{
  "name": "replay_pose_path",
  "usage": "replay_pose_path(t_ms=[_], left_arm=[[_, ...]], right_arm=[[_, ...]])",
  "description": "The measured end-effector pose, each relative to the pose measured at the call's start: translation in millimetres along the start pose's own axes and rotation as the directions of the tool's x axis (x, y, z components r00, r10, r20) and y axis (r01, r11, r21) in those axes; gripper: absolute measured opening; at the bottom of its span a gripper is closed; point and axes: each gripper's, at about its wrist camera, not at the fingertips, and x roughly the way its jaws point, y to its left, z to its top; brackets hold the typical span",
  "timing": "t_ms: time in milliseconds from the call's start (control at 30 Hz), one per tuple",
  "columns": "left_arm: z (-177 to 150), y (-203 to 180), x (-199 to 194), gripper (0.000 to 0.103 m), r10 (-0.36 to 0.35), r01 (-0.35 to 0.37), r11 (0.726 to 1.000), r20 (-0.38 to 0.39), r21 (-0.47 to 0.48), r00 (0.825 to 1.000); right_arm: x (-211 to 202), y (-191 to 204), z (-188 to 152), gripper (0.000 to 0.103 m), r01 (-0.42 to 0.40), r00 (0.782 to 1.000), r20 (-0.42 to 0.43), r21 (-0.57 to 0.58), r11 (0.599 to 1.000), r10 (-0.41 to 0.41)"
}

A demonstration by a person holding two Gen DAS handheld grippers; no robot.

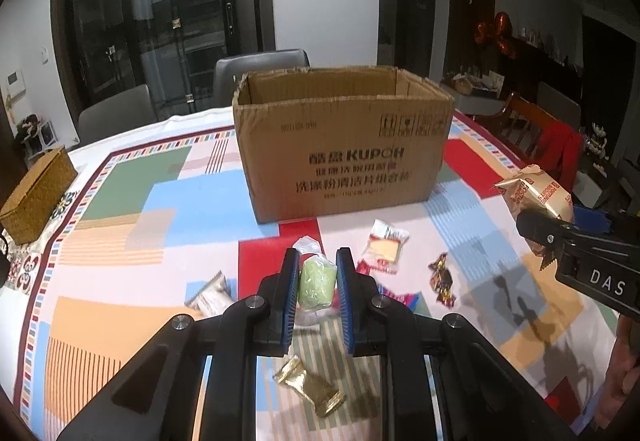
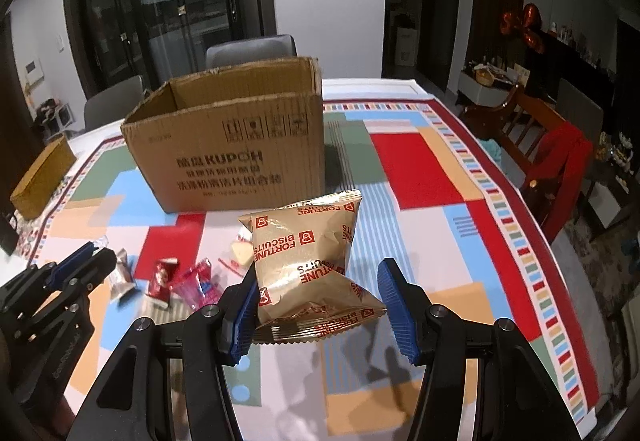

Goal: Organize snacks
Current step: 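Carry the biscuit bag and gold candy over the cardboard box with both tools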

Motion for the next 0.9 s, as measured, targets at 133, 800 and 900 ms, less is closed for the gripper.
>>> replay_pose_path(t_ms=[133,800,900], left_arm=[[16,1,-3,0.019,0.003,-0.003,1.0,0.031,-0.002,1.0],[80,7,2,0.019,0.008,-0.007,1.0,0.108,-0.008,0.994],[90,8,5,0.019,0.006,-0.006,1.0,0.118,-0.006,0.993]], right_arm=[[-4,1,11,0.057,-0.001,1.0,0.026,-0.001,1.0,0.001],[-10,3,69,0.057,-0.009,0.993,0.114,-0.001,1.0,0.009],[-8,3,78,0.058,-0.009,0.992,0.125,-0.003,1.0,0.009]])
